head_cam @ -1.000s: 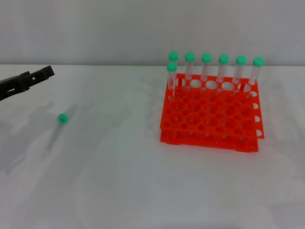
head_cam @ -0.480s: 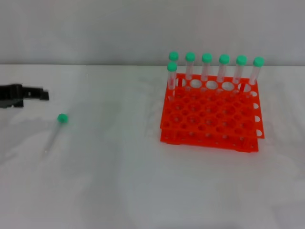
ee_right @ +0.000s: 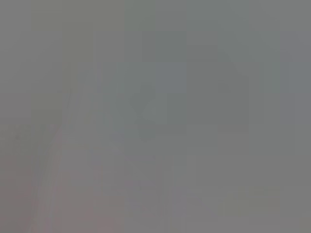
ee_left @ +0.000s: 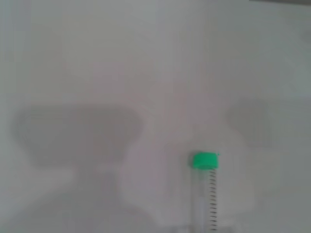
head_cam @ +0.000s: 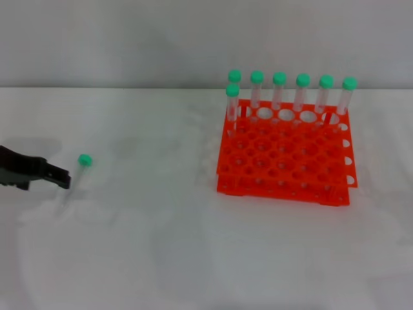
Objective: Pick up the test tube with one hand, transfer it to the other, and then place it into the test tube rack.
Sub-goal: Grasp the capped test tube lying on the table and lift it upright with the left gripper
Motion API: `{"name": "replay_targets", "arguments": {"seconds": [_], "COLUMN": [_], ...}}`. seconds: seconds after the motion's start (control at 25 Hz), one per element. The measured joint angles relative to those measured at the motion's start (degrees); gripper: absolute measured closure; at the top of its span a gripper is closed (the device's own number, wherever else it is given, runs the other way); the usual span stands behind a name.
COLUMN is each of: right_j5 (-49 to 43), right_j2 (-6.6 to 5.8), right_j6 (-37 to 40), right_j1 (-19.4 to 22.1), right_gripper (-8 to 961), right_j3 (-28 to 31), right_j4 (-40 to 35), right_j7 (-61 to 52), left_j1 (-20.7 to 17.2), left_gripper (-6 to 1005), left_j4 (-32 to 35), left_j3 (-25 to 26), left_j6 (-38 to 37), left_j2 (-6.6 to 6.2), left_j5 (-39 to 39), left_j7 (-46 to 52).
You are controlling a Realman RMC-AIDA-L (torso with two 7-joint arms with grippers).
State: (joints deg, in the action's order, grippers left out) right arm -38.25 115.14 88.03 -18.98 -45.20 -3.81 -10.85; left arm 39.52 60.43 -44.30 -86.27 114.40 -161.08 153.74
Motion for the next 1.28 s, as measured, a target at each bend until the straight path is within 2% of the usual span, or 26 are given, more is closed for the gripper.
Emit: {"name": "replay_targets", "arguments": {"seconds": [0.04,0.28,0.72,0.96,1.28], "right_j5": [0.0,0.0,0.1,0.1,0.3], "right_j2": [0.0,0.0,0.0,0.0,0.0], "right_j6": [-0.3,-0.5,-2.5,-2.7,-3.2], "right_j1": [0.0,0.0,-0.3,-0.4,-1.0], "right_gripper": [81,80,80,80,81], "right_j3": [0.0,-0.1,0.0,-0.1,0.0], "right_j4": [0.0,0.0,-0.5,-0.5,-0.6], "right_j7": [0.0,0.0,0.0,0.0,0.0], "left_j1": [0.0,-0.3,-1.0,-0.3,0.1], "left_gripper": [138,147,164,374,431], "left_j4": [-0.1,-1.8,-4.3,-8.1,-8.7], "left_j3": [0.0,0.0,0.0,0.0,0.0], "left_j6": [0.7,3.3,7.3,9.4,10.1], "left_j2": [0.77,2.21,2.17,1.85,1.86], "left_j5": [-0.2,-0.2,-0.5,-0.6,-0.7], "left_j7": [-0.1,-0.2,-0.4,-1.2,-1.5]}}
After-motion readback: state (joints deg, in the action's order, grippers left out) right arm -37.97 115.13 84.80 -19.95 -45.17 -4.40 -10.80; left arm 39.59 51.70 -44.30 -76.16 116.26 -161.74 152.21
